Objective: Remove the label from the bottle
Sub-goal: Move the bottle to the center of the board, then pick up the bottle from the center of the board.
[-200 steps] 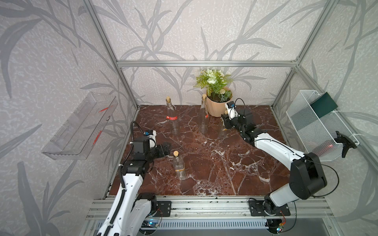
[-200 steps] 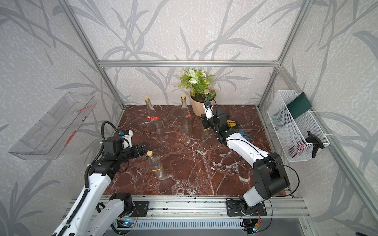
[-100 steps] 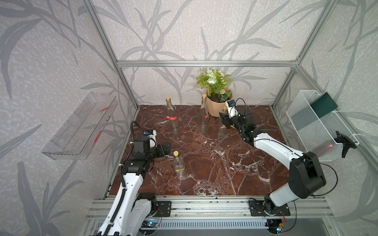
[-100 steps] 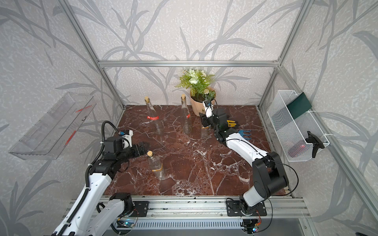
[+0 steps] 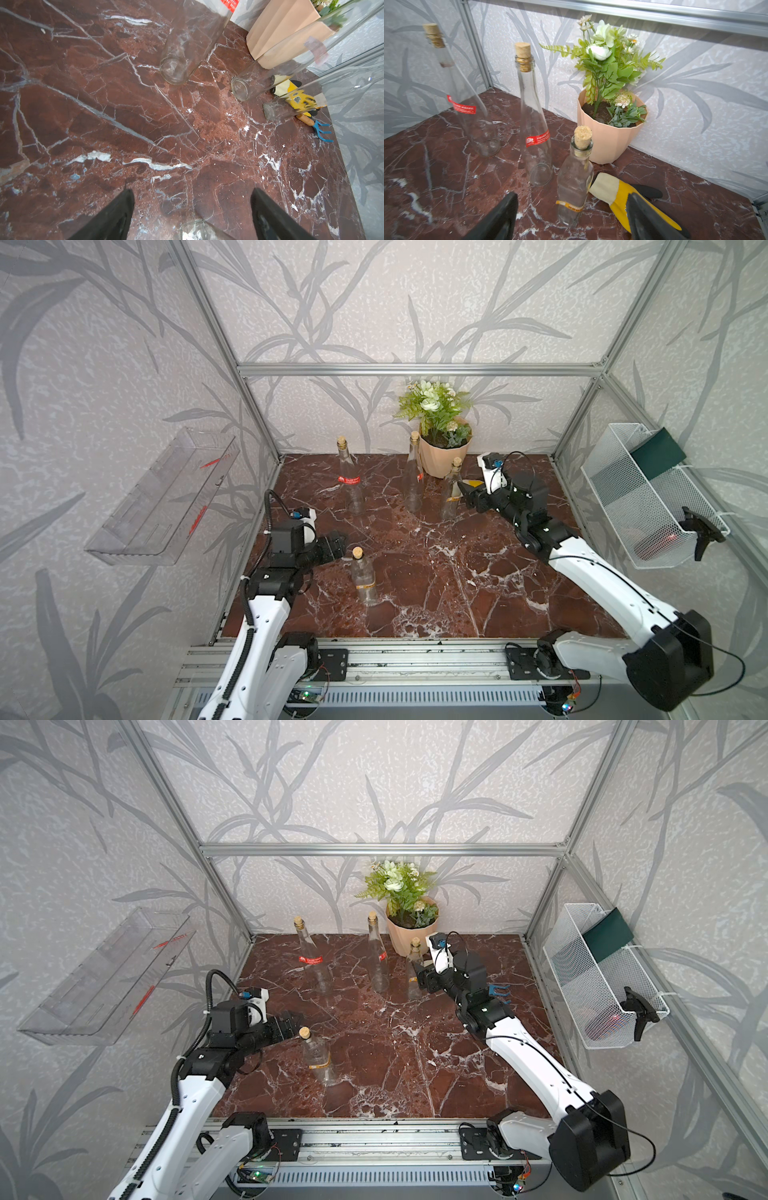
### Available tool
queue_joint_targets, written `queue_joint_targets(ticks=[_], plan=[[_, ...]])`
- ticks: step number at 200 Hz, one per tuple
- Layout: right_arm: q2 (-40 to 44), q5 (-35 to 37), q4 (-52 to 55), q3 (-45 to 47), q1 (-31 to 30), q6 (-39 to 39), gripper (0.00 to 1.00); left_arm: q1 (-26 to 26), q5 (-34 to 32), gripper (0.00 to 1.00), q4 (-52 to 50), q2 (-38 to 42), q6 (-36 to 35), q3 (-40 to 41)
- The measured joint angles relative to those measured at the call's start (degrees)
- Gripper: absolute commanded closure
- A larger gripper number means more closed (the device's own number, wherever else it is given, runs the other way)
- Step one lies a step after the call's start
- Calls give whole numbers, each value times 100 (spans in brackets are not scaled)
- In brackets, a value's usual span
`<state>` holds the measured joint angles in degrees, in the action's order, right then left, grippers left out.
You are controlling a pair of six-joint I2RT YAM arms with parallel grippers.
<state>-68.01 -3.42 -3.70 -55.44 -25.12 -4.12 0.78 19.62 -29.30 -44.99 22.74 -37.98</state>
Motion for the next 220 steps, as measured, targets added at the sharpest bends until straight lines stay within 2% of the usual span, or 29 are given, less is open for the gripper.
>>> queue_joint_targets(ticks=[25,66,90,124,206,220], plan=[[601,-483,514,140,-326,-31,15,28,7,15,-229,39,284,-2],[706,-1064,833,219,-1655,-52,15,31,133,17,-350,46,1067,0],[332,-1281,802,170,-2352,-44,14,31,155,17,-348,55,1340,2],[-391,-1528,610,-153,-2975,-26,10,31,170,17,-348,55,1438,2],[-1963,-1589,-420,-977,-3823,236,7,31,238,17,-328,26,1429,2],[-2118,-1547,-505,-1067,-3871,243,12,33,262,17,-321,2,1429,2]])
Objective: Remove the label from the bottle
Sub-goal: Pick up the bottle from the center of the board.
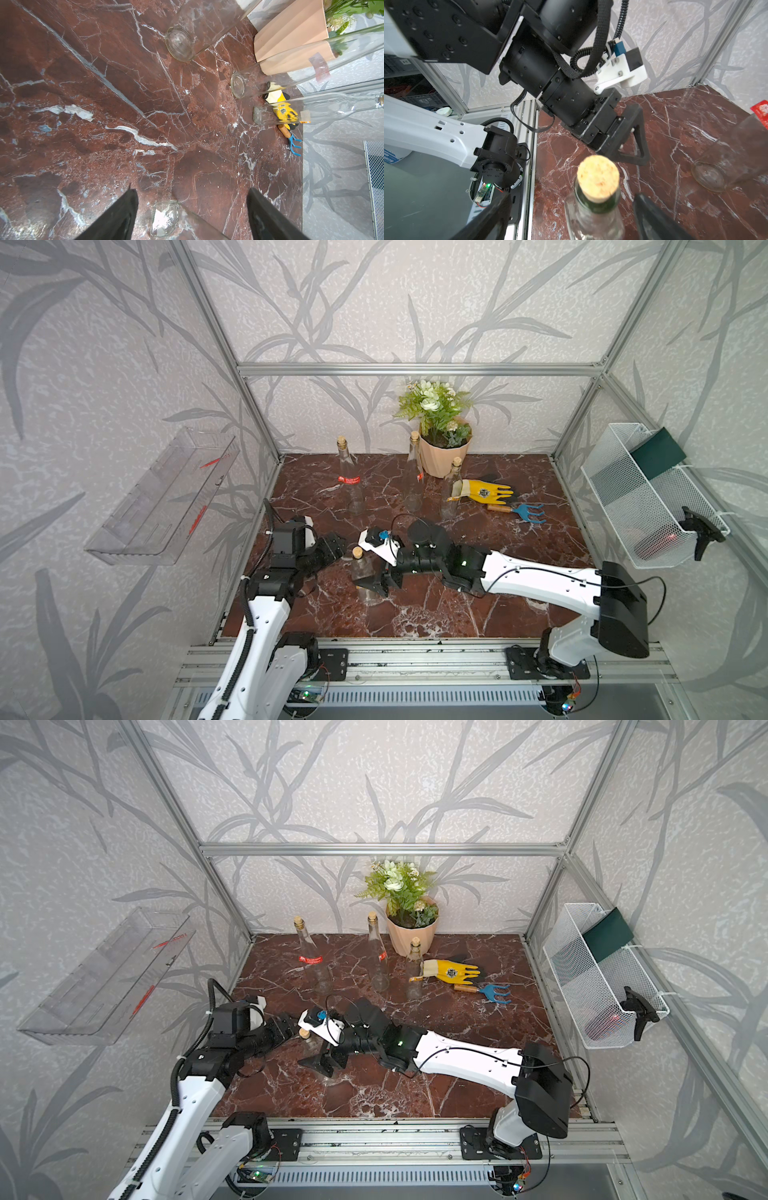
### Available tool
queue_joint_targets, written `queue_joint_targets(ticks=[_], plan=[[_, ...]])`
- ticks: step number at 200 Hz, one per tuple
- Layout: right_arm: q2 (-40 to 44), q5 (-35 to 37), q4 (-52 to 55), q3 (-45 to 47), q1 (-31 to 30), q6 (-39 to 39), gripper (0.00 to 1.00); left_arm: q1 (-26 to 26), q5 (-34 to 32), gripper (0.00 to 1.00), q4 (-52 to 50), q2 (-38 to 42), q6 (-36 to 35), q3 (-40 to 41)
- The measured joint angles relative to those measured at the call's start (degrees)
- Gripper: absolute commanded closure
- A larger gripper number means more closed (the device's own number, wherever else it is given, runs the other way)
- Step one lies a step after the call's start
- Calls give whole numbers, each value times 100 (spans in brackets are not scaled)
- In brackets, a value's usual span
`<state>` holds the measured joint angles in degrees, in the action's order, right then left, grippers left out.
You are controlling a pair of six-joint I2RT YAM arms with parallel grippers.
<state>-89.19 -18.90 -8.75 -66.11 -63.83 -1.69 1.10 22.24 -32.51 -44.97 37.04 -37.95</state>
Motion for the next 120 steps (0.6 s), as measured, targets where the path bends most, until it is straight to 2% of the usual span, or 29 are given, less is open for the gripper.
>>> queue_joint_targets(ticks=[10,69,102,120], plan=[[-83,31,-42,-55,-9,-7,18,2,20,18,4,-13,0,0],[-243,313,-142,-164,-9,-50,29,2,55,18,59,-28,-17,0],[-382,411,-170,-173,-9,-138,51,2,76,18,131,-28,-44,0],[-494,435,-164,-216,-9,-155,57,2,81,18,133,-28,-52,0]])
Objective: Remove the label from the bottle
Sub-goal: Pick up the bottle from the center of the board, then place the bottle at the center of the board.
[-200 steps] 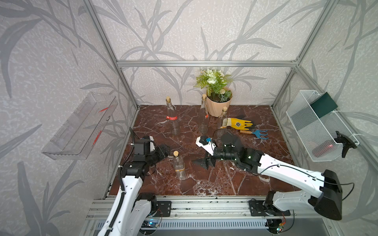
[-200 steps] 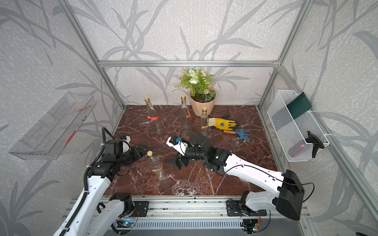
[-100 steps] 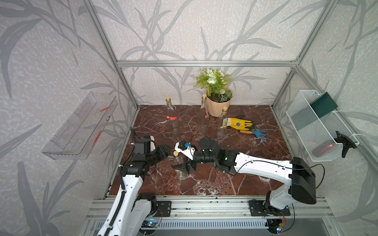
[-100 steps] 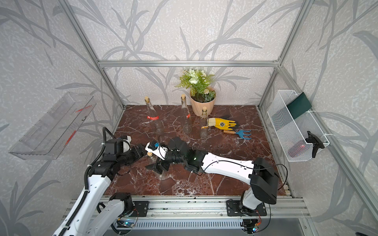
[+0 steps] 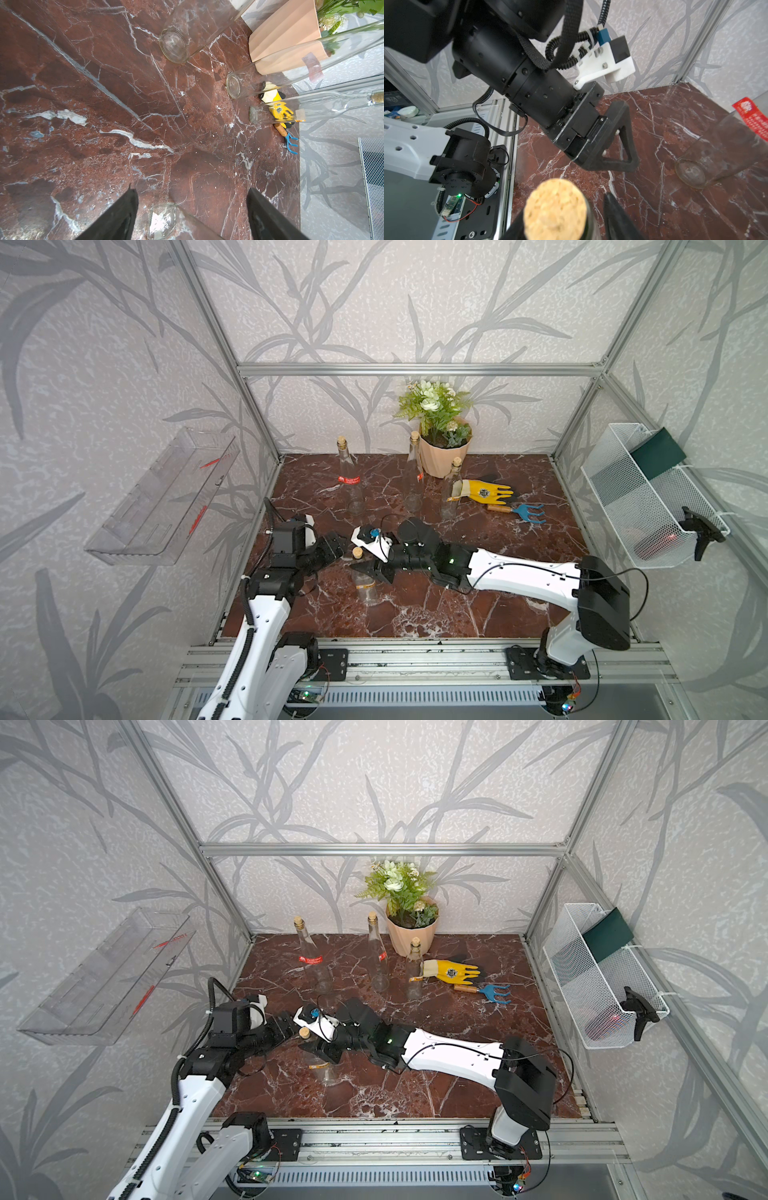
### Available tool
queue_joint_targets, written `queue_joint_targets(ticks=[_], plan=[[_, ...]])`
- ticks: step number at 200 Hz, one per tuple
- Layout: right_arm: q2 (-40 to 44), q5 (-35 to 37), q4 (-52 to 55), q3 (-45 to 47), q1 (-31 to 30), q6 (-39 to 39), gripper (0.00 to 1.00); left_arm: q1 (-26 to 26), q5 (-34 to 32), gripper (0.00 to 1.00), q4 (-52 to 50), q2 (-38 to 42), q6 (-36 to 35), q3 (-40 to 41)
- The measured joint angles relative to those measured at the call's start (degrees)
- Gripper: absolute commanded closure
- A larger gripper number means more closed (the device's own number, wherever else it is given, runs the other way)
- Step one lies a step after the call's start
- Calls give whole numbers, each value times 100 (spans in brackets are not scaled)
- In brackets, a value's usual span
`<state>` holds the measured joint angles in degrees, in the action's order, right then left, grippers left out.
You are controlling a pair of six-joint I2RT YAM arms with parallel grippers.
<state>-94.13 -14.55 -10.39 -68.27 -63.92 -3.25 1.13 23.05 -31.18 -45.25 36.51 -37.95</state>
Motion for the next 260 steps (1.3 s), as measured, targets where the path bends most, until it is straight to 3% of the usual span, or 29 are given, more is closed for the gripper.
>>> queue_joint_targets(ticks=[74,135,166,210,260], plan=[[22,-127,184,-46,138,-271,76,0,0,18,205,-31,-210,0],[46,-1775,938,-481,1567,-723,80,15,249,18,553,-245,-697,-35],[42,-2817,992,-660,2227,-946,81,345,306,18,1084,-450,-680,-37],[-83,-3904,1113,-1008,2540,-1239,84,1047,361,18,1709,-732,-859,-50],[-302,-4472,1478,-1113,2616,-1797,85,1147,544,17,1624,-697,-1521,-155]])
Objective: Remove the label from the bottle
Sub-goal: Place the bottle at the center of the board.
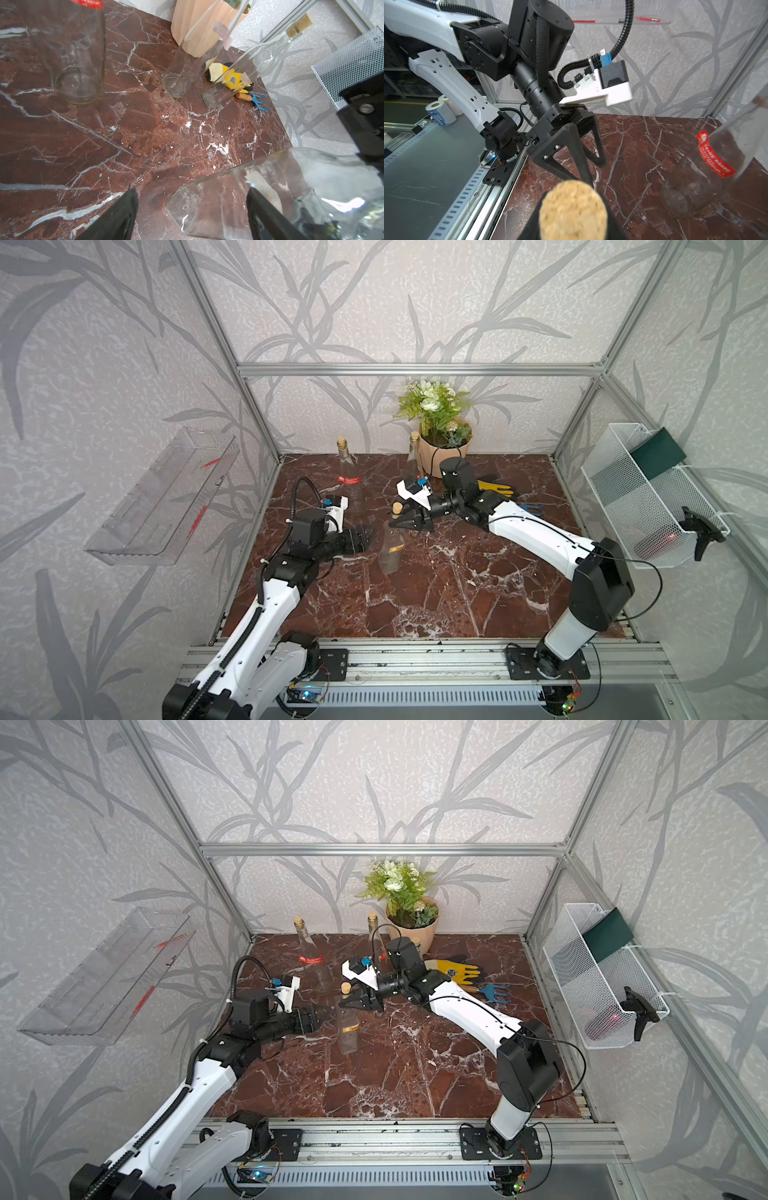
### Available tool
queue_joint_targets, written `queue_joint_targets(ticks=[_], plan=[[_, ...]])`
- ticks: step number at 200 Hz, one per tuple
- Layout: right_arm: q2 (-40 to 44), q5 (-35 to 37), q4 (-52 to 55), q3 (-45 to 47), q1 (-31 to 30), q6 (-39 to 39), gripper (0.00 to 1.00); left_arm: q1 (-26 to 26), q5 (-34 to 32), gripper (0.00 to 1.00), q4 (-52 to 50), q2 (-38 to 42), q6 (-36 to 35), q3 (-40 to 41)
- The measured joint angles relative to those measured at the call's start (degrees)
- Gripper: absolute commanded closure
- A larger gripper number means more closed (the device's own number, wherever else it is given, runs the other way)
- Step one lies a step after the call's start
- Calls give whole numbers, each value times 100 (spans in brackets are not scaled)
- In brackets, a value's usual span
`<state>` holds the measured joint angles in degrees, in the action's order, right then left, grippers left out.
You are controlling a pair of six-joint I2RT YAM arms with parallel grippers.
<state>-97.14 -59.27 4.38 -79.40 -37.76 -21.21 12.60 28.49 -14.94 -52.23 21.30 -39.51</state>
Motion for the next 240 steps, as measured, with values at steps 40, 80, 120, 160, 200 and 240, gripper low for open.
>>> queue_joint_targets(ticks=[40,80,120,160,200,240], plan=[[-245,-297,22,-26,0,-153,83,37,236,18,0,50,-232,2],[-417,-509,17,-57,0,-168,83,52,507,18,-188,212,-420,48],[-601,-728,-46,-168,0,-225,83,63,699,18,-387,715,-527,341],[-769,-673,544,-549,0,-909,83,70,885,18,-505,874,-809,350],[-1095,-476,1993,-1663,0,-2258,82,70,922,18,-612,872,-979,350],[-1355,-354,2914,-2118,0,-3182,81,70,898,17,-608,872,-1078,352]])
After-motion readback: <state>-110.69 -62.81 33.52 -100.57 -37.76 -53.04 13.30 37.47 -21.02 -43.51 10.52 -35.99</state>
